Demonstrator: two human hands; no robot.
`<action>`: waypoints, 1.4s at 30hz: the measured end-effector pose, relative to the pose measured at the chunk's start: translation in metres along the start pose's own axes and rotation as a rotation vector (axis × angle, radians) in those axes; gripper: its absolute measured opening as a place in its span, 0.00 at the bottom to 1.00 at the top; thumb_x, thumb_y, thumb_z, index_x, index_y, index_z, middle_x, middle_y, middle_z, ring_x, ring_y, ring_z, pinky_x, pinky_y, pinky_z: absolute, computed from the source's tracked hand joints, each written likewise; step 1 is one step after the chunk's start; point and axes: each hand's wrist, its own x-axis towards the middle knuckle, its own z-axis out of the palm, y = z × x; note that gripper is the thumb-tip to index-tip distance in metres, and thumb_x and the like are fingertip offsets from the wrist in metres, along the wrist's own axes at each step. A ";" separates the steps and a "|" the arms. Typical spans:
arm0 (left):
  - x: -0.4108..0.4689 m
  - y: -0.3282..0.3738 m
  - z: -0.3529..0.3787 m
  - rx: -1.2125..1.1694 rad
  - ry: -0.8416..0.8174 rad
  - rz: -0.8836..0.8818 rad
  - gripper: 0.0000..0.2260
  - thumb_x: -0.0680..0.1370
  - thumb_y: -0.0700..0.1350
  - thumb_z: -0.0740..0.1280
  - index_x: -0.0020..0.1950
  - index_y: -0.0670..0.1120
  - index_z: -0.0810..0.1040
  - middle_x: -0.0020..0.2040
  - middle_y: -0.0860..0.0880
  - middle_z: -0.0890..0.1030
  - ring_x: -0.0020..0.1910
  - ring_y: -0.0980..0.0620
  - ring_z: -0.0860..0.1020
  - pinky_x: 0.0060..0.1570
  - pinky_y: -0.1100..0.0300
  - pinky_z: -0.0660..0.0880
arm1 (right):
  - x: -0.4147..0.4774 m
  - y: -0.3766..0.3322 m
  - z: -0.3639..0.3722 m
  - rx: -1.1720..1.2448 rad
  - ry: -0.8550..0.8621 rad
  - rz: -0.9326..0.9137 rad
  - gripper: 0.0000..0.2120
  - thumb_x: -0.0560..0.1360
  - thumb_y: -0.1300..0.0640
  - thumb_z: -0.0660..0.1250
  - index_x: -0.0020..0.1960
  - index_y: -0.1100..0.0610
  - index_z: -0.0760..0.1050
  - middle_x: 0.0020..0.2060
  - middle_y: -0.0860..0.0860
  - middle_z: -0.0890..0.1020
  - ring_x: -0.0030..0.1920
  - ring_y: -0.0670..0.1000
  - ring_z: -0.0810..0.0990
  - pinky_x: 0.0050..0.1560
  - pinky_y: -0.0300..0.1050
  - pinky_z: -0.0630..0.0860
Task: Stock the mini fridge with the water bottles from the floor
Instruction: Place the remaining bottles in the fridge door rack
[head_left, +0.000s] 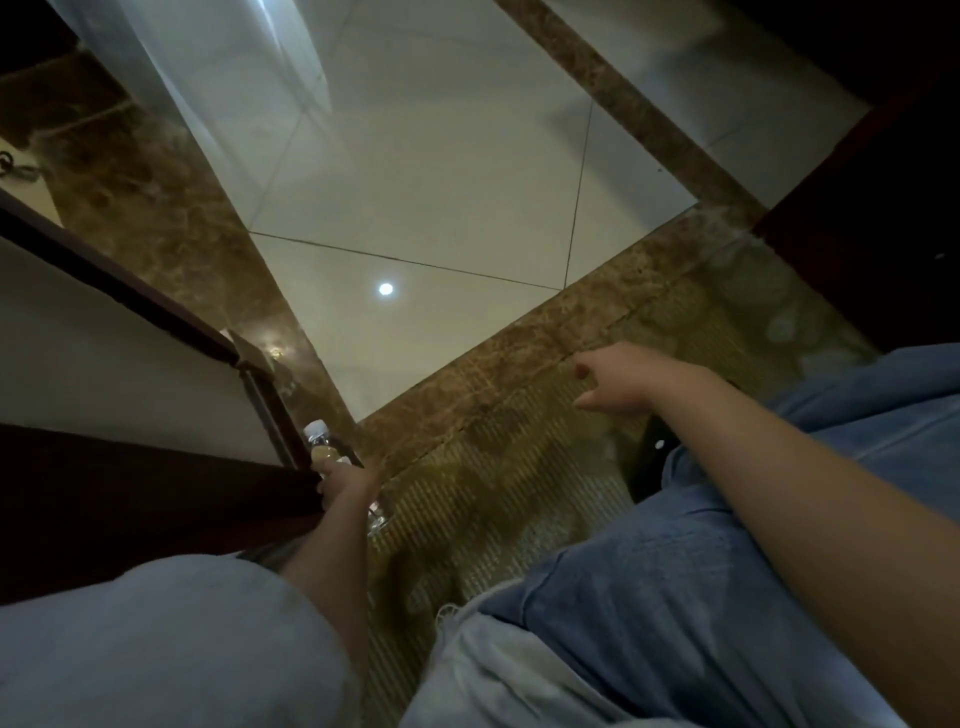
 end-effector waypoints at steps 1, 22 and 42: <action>0.003 0.002 0.002 -0.016 0.030 -0.009 0.40 0.77 0.49 0.66 0.77 0.42 0.42 0.72 0.35 0.60 0.69 0.34 0.64 0.67 0.43 0.64 | 0.000 0.001 0.001 -0.003 -0.005 0.002 0.20 0.79 0.50 0.62 0.68 0.55 0.68 0.64 0.55 0.74 0.60 0.55 0.74 0.53 0.45 0.71; -0.173 0.145 -0.009 -0.173 -0.238 0.951 0.25 0.71 0.42 0.73 0.65 0.46 0.70 0.57 0.50 0.76 0.55 0.52 0.75 0.51 0.58 0.74 | 0.001 0.012 -0.031 0.844 0.321 -0.021 0.37 0.75 0.42 0.65 0.76 0.55 0.55 0.71 0.55 0.68 0.67 0.56 0.71 0.64 0.52 0.71; -0.416 0.250 0.013 -0.059 -0.267 1.672 0.23 0.70 0.55 0.73 0.61 0.48 0.73 0.52 0.54 0.78 0.51 0.55 0.77 0.45 0.63 0.74 | -0.147 0.126 -0.138 1.334 1.237 -0.135 0.18 0.77 0.50 0.66 0.63 0.57 0.71 0.54 0.52 0.79 0.53 0.49 0.79 0.51 0.44 0.76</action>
